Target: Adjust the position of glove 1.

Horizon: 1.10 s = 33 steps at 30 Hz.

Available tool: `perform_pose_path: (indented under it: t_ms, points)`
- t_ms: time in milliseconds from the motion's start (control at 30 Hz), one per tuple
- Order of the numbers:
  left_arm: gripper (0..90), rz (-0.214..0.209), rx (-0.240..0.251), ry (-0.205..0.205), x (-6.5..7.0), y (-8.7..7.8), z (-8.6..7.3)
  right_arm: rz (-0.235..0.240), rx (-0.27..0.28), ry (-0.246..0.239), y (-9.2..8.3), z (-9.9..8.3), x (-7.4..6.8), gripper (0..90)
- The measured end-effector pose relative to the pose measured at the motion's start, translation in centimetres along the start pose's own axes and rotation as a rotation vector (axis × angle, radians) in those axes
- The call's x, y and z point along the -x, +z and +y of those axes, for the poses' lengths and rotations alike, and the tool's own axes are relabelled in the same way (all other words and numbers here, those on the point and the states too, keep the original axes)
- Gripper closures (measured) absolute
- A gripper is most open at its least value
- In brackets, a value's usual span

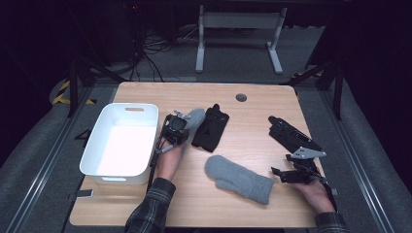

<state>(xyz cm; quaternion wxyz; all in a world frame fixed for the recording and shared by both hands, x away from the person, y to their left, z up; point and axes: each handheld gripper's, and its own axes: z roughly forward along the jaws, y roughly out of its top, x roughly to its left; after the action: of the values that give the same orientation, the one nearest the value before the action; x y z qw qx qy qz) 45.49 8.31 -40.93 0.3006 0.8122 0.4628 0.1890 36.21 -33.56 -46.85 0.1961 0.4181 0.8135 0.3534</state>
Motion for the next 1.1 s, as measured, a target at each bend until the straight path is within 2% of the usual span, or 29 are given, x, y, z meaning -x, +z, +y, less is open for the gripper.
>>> perform_pose_path:
  t_ms: [200,400,433,567,767,900,1000,1100]
  points:
    - [81.7,-0.071,-0.002,0.033,1.3,-2.0,0.1,0.000,0.000,0.000,0.0,0.0,0.0,17.0]
    - [81.7,-0.159,0.028,0.079,4.1,-4.3,-0.1,-0.001,0.000,0.000,0.0,0.0,0.0,17.1]
    - [81.7,-0.167,0.032,0.076,4.5,-4.5,-0.1,-0.001,0.000,0.000,0.0,0.0,0.0,17.0]
    - [81.7,-0.202,0.046,0.118,6.6,-5.3,-0.4,-0.001,0.000,0.000,0.0,0.0,0.0,17.1]
    - [81.6,-0.263,0.049,0.152,9.5,-5.4,-0.9,0.000,0.000,0.000,0.0,0.0,0.0,17.0]
    - [81.3,-0.309,0.036,0.173,11.6,-4.8,-1.3,0.000,0.000,0.000,0.0,0.0,0.0,17.0]
    - [79.1,-0.348,0.016,0.181,12.6,-3.9,-1.6,0.000,0.000,0.000,0.0,0.0,0.0,17.0]
    - [74.0,-0.360,0.009,0.196,13.1,-3.2,-1.9,0.000,0.000,0.000,0.0,0.0,0.0,17.0]
